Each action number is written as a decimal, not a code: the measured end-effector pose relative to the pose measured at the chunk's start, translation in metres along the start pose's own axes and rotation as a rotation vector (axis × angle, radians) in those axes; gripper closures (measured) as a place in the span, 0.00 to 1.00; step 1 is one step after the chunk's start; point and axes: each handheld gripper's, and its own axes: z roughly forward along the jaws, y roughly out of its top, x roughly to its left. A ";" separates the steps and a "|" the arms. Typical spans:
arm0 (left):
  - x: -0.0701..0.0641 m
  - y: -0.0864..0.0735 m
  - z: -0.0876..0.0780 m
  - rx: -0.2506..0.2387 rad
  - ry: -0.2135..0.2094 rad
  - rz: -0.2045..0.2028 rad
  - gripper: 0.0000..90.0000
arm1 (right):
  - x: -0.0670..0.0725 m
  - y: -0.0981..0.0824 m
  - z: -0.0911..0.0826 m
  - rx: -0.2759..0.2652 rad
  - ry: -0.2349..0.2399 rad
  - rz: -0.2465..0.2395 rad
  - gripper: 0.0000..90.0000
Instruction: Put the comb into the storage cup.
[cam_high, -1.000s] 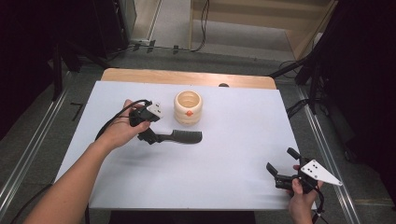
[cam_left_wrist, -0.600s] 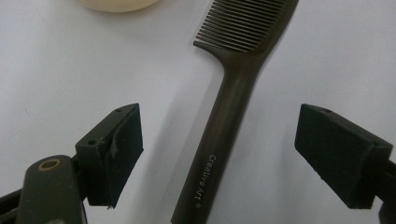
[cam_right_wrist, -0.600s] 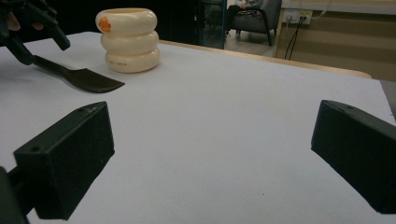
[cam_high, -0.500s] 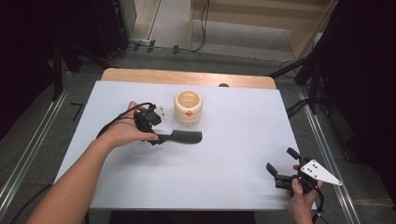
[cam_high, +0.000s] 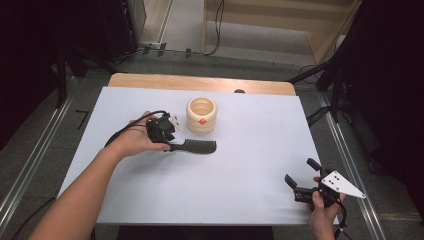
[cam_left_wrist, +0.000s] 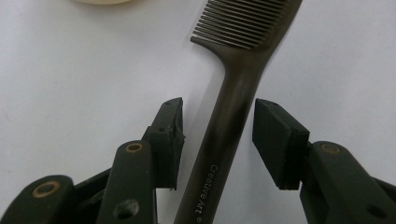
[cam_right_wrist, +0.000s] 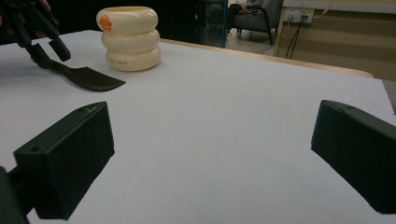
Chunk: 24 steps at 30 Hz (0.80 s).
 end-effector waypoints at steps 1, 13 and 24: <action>-0.001 0.000 0.001 -0.002 -0.005 -0.005 0.61 | 0.000 0.000 0.000 0.000 0.000 0.000 0.00; -0.001 0.001 0.007 0.039 -0.040 0.033 0.71 | 0.000 0.000 0.000 0.002 0.000 0.000 0.00; 0.003 0.006 0.007 0.061 -0.085 0.106 0.80 | 0.000 0.000 0.001 0.005 -0.002 -0.002 0.00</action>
